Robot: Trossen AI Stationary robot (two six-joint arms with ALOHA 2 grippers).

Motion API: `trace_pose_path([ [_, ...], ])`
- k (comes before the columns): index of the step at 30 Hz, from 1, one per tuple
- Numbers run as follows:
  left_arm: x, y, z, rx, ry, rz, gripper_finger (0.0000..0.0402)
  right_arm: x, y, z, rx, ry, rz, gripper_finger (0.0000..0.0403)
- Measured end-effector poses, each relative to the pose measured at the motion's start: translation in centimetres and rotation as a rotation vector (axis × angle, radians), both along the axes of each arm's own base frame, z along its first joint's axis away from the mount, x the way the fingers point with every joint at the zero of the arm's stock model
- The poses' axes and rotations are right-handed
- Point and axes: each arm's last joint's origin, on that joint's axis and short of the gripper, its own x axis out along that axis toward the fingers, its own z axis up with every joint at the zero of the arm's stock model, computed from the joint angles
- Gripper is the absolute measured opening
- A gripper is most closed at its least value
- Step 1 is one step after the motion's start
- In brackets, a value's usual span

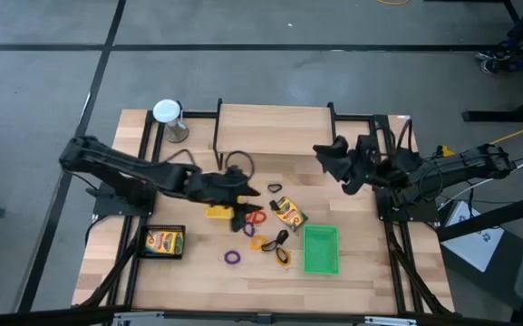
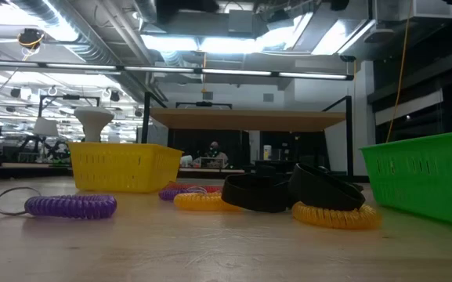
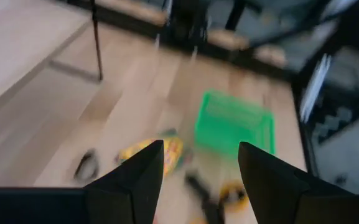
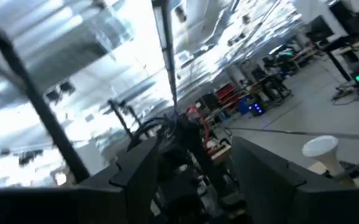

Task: Pick & Place Office Desk Supplies
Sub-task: Put the yellow crayon box into the black bin

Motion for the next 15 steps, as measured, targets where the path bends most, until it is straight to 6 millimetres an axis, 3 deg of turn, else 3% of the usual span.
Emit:
trace_pose_path([
  [4, 3.8, 0.2, -1.4, -0.107, -0.149, -0.002, 0.0202, 0.3, 0.1, -0.8, -0.003, 0.082, 0.016, 0.0206],
  [9, 7.3, 0.9, -6.2, -0.231, -0.074, 0.013, 0.0202, 0.2, 0.0, -2.0, 0.04, 0.226, 0.015, 0.0206],
  [12, 8.5, 0.3, -7.0, -0.066, -0.005, -0.038, 0.0202, 0.2, 0.0, -2.8, 0.069, 0.307, 0.016, 0.0206],
  [15, 9.3, -1.1, -7.2, 0.211, 0.087, -0.118, 0.0202, 0.1, 0.1, -3.0, 0.083, 0.325, 0.07, 0.0206],
])
